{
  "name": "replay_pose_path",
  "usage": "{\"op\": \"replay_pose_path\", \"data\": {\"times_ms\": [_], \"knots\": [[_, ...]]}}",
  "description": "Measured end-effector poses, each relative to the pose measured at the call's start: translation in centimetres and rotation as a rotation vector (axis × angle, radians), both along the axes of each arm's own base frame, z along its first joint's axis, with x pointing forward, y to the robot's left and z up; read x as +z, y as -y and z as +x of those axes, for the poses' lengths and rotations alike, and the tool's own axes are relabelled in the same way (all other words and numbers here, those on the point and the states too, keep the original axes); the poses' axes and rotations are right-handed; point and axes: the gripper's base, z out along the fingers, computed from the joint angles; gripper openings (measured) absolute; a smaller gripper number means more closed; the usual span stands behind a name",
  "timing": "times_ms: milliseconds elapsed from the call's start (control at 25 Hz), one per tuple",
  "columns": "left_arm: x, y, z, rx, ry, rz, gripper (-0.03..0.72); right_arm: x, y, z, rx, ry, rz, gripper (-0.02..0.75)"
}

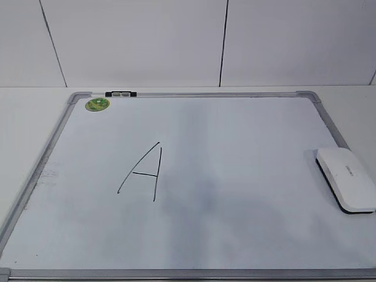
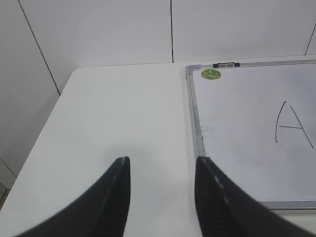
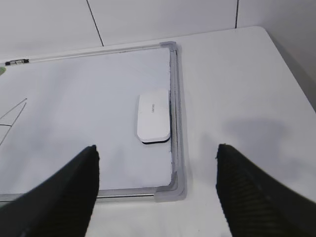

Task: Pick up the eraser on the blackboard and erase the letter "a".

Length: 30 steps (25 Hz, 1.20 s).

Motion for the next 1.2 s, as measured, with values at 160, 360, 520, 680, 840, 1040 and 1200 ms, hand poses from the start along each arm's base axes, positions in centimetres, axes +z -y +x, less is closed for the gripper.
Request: {"op": "replay_pose_path", "data": {"times_ms": [160, 360, 520, 680, 840, 1040, 1200], "knots": [[-1.8, -0.1, 1.3, 0.005, -0.077, 0.001, 0.316, -2.3, -0.2, 1.1, 0.010, -0.072, -0.043, 0.562], [-4.0, -0.2, 2.7, 0.007, -0.169, -0.001, 0.302, -4.6, -0.5, 2.4, 0.022, -0.162, -0.092, 0.562], [-5.8, -0.2, 3.7, 0.007, -0.237, -0.004, 0.300, -5.6, -0.6, 2.8, 0.024, -0.193, -0.104, 0.562], [-6.8, -0.3, 4.6, 0.008, -0.239, -0.005, 0.298, -5.5, -0.7, 3.3, 0.024, -0.152, -0.110, 0.562], [-7.0, -0.3, 5.4, 0.000, -0.184, -0.004, 0.298, -5.8, -0.8, 3.8, 0.029, -0.128, -0.116, 0.562], [-7.2, -0.3, 5.6, -0.002, -0.171, -0.003, 0.298, -5.8, -0.8, 3.8, 0.029, -0.125, -0.119, 0.562], [-7.1, -0.3, 5.7, -0.001, -0.162, -0.003, 0.298, -5.8, -0.8, 3.8, 0.030, -0.124, -0.120, 0.562]]}}
